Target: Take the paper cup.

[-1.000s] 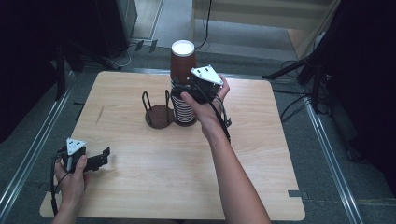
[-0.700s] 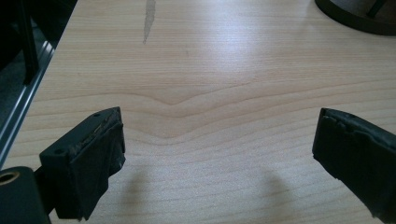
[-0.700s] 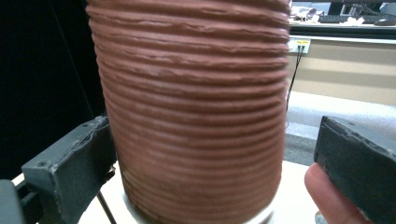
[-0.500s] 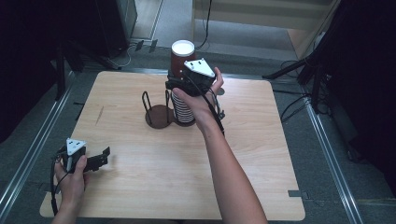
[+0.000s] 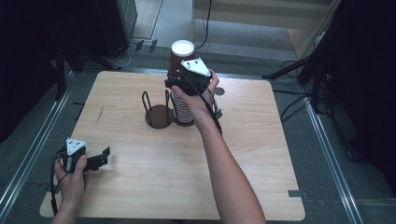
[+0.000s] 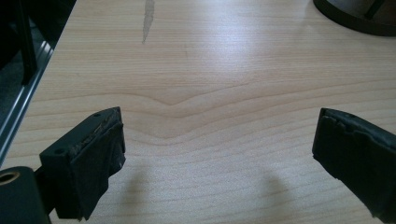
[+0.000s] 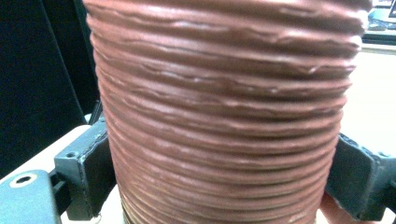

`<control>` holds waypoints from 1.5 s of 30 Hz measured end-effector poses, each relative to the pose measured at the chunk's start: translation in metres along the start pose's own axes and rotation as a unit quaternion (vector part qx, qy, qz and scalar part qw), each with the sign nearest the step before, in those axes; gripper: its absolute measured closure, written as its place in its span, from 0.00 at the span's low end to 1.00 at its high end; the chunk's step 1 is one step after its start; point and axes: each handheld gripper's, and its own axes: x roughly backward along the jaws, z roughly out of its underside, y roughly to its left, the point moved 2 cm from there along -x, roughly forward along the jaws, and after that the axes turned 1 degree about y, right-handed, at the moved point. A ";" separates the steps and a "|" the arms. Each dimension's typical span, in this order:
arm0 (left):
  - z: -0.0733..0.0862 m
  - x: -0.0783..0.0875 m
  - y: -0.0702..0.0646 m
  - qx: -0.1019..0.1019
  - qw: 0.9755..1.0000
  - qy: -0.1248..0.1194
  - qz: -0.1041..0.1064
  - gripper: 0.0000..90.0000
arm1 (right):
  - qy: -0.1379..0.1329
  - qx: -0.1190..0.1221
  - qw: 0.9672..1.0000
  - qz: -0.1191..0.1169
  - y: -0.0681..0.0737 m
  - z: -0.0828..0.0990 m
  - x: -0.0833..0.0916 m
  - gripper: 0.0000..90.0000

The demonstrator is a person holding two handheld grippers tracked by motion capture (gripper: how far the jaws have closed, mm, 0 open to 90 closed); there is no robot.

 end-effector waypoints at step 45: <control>-0.002 -0.001 0.003 0.024 1.000 -0.010 -0.013 0.03 | -0.057 -0.029 0.998 -0.004 -0.009 -0.089 0.033 0.12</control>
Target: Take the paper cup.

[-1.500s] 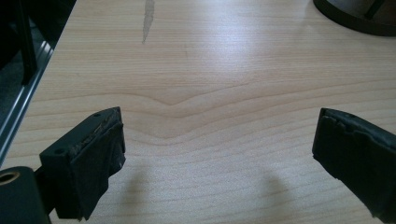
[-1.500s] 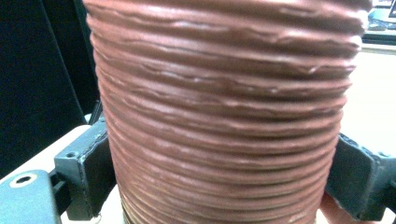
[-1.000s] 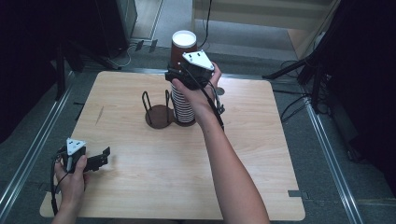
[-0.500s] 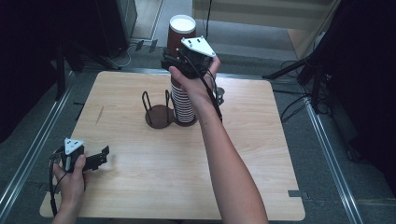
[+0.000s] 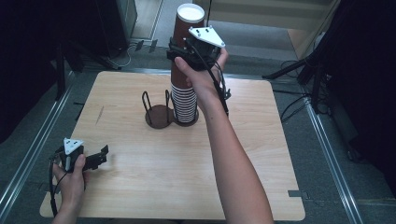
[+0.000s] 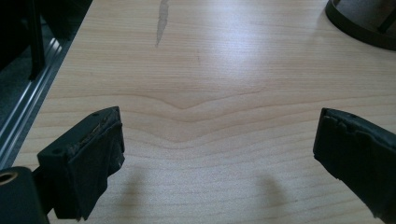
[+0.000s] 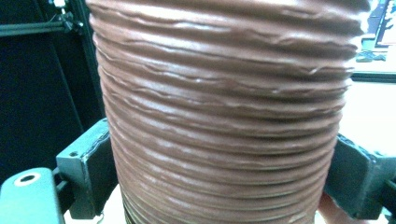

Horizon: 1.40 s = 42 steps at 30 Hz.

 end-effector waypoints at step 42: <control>-0.001 -0.004 -0.003 -0.010 1.000 0.014 0.013 0.05 | 0.034 0.000 0.995 0.098 -0.111 0.056 0.068 0.12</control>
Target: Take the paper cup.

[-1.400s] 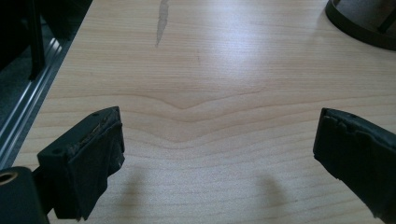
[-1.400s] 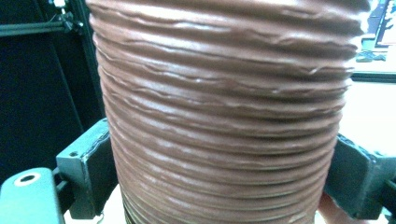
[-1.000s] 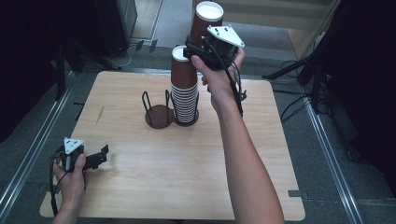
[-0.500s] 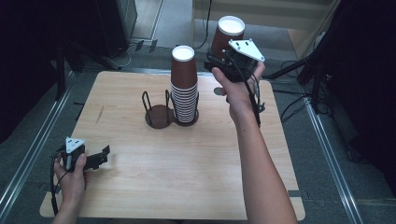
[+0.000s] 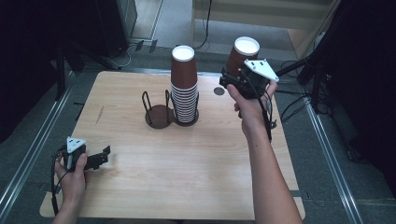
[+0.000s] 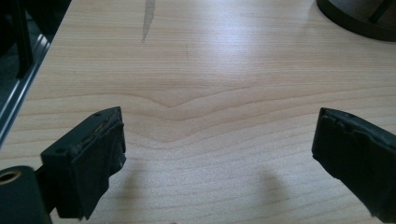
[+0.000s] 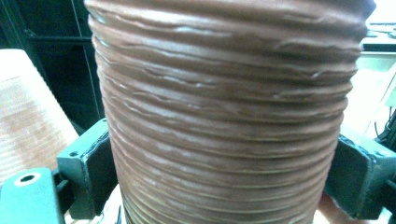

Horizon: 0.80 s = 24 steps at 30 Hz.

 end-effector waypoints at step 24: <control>0.000 -0.002 -0.002 -0.007 1.000 0.011 -0.019 0.05 | 0.045 -0.002 0.999 -0.006 -0.018 0.084 0.026 0.12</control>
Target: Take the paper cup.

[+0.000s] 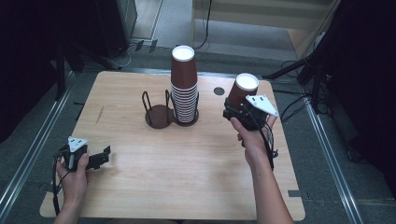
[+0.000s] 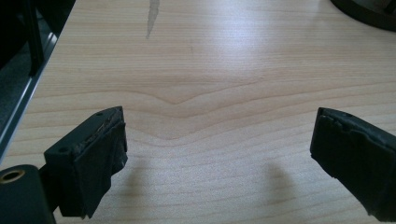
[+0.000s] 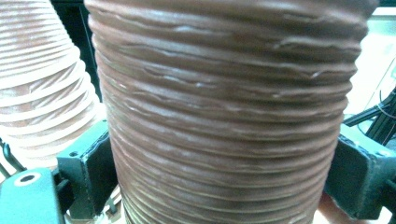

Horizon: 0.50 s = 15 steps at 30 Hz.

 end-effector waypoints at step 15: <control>0.000 0.003 0.002 0.012 1.000 -0.017 -0.005 0.04 | 0.005 0.035 0.999 -0.007 0.005 0.038 0.022 0.12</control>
